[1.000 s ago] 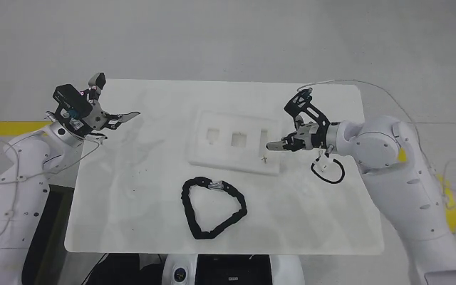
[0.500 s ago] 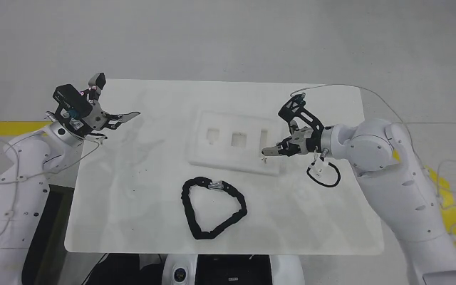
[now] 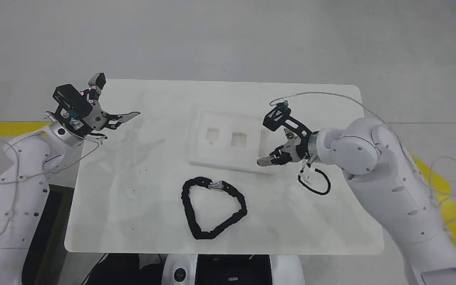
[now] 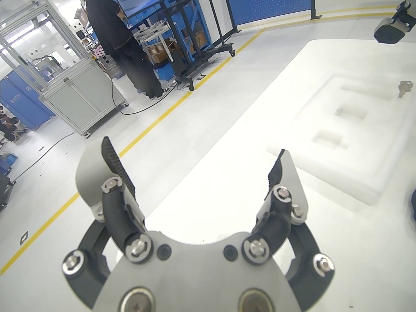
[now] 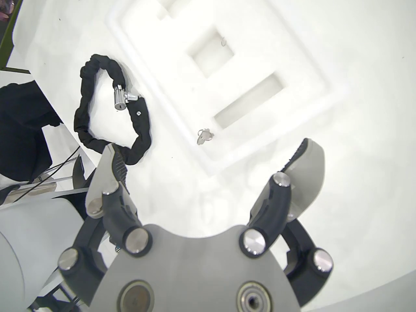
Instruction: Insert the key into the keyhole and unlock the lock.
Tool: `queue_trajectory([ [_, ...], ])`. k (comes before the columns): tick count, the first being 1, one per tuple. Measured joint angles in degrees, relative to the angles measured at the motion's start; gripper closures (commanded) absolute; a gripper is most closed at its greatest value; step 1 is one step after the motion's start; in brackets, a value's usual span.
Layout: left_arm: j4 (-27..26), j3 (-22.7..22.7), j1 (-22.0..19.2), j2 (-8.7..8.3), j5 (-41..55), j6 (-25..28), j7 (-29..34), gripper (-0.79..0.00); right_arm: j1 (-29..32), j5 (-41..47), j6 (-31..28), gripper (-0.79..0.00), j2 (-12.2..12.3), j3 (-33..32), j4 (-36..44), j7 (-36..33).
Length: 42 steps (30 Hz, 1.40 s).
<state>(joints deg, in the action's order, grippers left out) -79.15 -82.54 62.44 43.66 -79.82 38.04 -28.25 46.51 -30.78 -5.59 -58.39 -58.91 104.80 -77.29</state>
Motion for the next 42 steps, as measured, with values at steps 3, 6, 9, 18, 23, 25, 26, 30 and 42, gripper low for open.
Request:
queue_trajectory([
  [3, 0.0, 0.0, 0.0, 0.00, 0.0, 0.0, 0.0, -0.785, -2.0, 1.2, 2.7, -0.785, -0.7, 2.9, 0.0, -2.6],
  [6, 0.0, 0.0, 0.0, 0.00, 0.0, 0.0, 0.0, -0.785, -3.3, 1.8, 4.1, -0.785, -1.3, 5.3, -1.5, -2.4],
  [9, 0.0, 0.0, 0.0, 0.00, 0.0, 0.0, 0.0, -0.785, -4.3, 2.0, 4.7, -0.785, -1.9, 7.4, -3.0, -1.3],
  [18, 0.0, 0.0, 0.0, 0.00, 0.0, 0.0, 0.0, -0.785, -5.9, 1.5, 6.1, -0.773, -2.6, 9.8, -6.6, -0.7],
  [23, 0.0, 0.0, 0.0, 0.00, 0.0, 0.0, 0.0, -0.785, -6.2, 1.9, 6.2, -0.662, -3.0, 11.0, -8.3, -1.0],
  [25, 0.0, 0.0, 0.0, 0.00, 0.0, 0.0, 0.0, -0.785, -6.4, 2.2, 6.0, -0.631, -3.3, 11.6, -9.2, -0.8],
  [26, 0.0, 0.0, 0.0, 0.00, 0.0, 0.0, 0.0, -0.785, -6.6, 2.2, 6.0, -0.628, -3.3, 11.9, -9.4, -0.7],
  [30, 0.0, 0.0, 0.0, 0.00, 0.0, 0.0, 0.0, -0.785, -7.1, 2.1, 6.5, -0.622, -3.6, 12.6, -10.5, -1.0],
  [42, 0.0, 0.0, 0.0, 0.00, 0.0, 0.0, 0.0, -0.785, -7.9, 0.6, 8.0, -0.339, -4.1, 13.6, -12.4, -1.6],
])
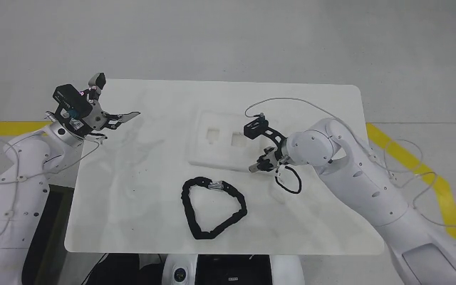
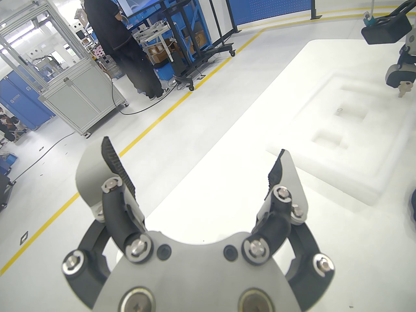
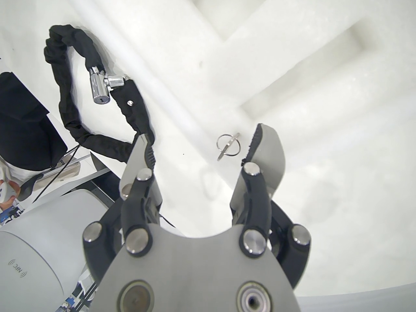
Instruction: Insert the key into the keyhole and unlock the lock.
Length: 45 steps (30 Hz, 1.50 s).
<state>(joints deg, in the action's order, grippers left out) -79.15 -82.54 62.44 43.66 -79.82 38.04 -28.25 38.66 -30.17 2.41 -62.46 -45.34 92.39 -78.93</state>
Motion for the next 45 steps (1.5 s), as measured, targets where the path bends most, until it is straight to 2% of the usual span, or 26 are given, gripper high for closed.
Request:
queue_trajectory([
  [8, 0.0, 0.0, 0.0, 0.00, 0.0, 0.0, 0.0, -0.785, -0.2, -1.9, 1.6, -0.302, 0.0, 0.0, -0.3, -1.1],
  [14, 0.0, 0.0, 0.0, 0.00, 0.0, 0.0, 0.0, -0.785, -0.2, -3.2, 2.4, -0.163, 0.0, -0.3, -0.3, -1.6],
  [21, 0.0, 0.0, 0.0, 0.00, 0.0, 0.0, 0.0, -0.785, -0.4, -3.9, 2.9, -0.099, -0.1, -0.4, -0.6, -1.8],
  [26, 0.0, 0.0, 0.0, 0.00, 0.0, 0.0, 0.0, -0.785, -0.2, -4.3, 3.0, 0.000, 0.0, -0.9, -0.8, -1.9],
  [37, 0.0, 0.0, 0.0, 0.00, 0.0, 0.0, 0.0, -0.785, 0.3, -4.9, 2.6, 0.000, 0.2, -2.2, -0.3, -1.8],
  [45, 0.0, 0.0, 0.0, 0.00, 0.0, 0.0, 0.0, -0.785, 1.1, -6.7, 2.7, 0.000, 1.0, -4.8, 3.3, -3.3],
])
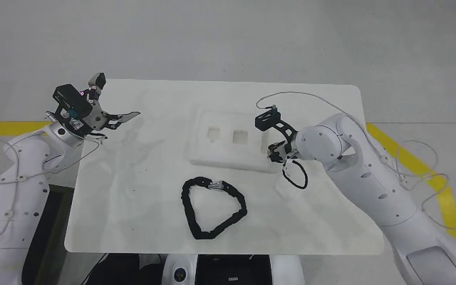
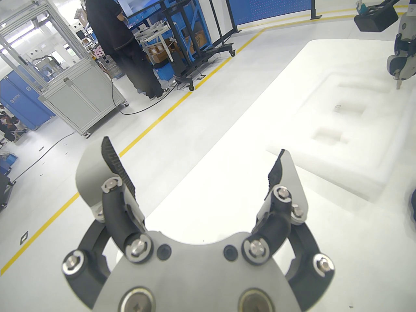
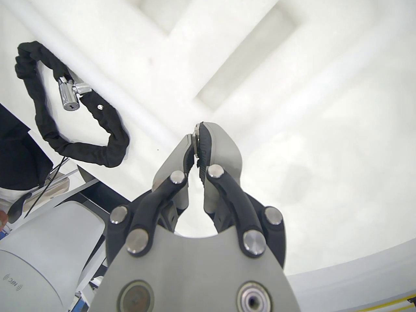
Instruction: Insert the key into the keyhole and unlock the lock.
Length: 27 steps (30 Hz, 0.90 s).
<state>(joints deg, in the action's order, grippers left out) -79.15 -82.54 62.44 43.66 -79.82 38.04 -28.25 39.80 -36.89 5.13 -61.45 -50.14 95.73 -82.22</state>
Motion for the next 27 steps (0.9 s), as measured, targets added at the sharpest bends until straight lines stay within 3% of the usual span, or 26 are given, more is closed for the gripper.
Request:
queue_trajectory([
  [11, 0.0, 0.0, 0.0, 0.00, 0.0, 0.0, 0.0, -0.785, 0.7, -9.7, 5.0, 0.000, 0.9, -0.9, 4.3, -5.8],
  [19, 0.0, 0.0, 0.0, 0.00, 0.0, 0.0, 0.0, -0.785, -0.2, -8.0, 5.9, 0.000, 0.4, -0.9, 3.1, -4.7],
  [27, 0.0, 0.0, 0.0, 0.00, 0.0, 0.0, 0.0, -0.785, 3.8, -4.3, 3.2, 0.000, 1.8, -8.1, 8.1, -2.8],
])
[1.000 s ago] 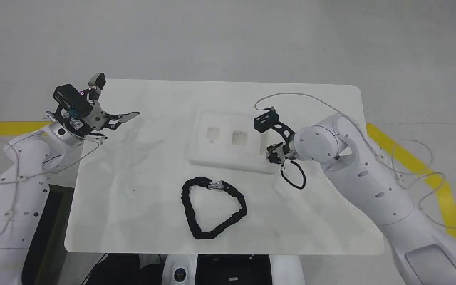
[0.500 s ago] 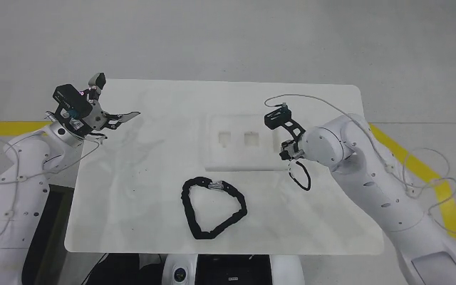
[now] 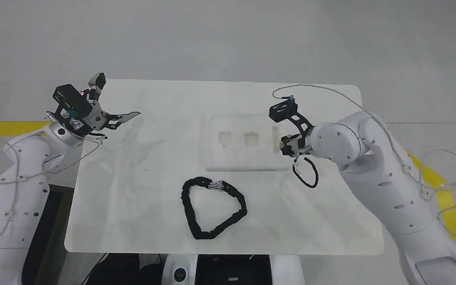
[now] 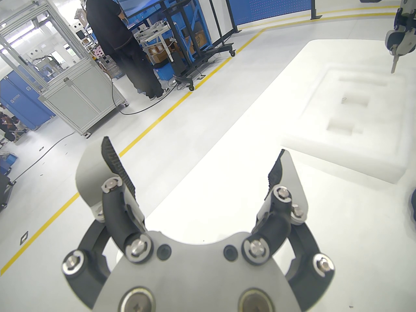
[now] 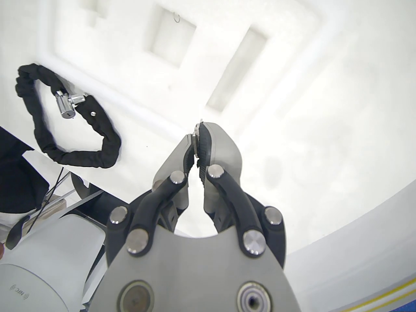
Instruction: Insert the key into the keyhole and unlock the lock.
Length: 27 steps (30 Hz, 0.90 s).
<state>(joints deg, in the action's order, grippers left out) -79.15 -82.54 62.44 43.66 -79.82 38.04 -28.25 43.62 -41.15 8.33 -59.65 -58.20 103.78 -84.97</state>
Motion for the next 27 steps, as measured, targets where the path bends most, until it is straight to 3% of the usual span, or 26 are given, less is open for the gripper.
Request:
queue_trajectory([
  [9, 0.0, 0.0, 0.0, 0.00, 0.0, 0.0, 0.0, -0.785, 9.3, 4.5, -10.5, 0.000, 2.0, -10.3, 9.0, 10.8],
  [16, 0.0, 0.0, 0.0, 0.00, 0.0, 0.0, 0.0, -0.785, 15.1, 9.7, -18.7, 0.000, 2.6, -14.6, 9.0, 20.4],
  [27, 0.0, 0.0, 0.0, 0.00, 0.0, 0.0, 0.0, -0.785, 16.4, 11.3, -21.3, 0.000, 2.9, -16.1, 8.3, 22.1],
])
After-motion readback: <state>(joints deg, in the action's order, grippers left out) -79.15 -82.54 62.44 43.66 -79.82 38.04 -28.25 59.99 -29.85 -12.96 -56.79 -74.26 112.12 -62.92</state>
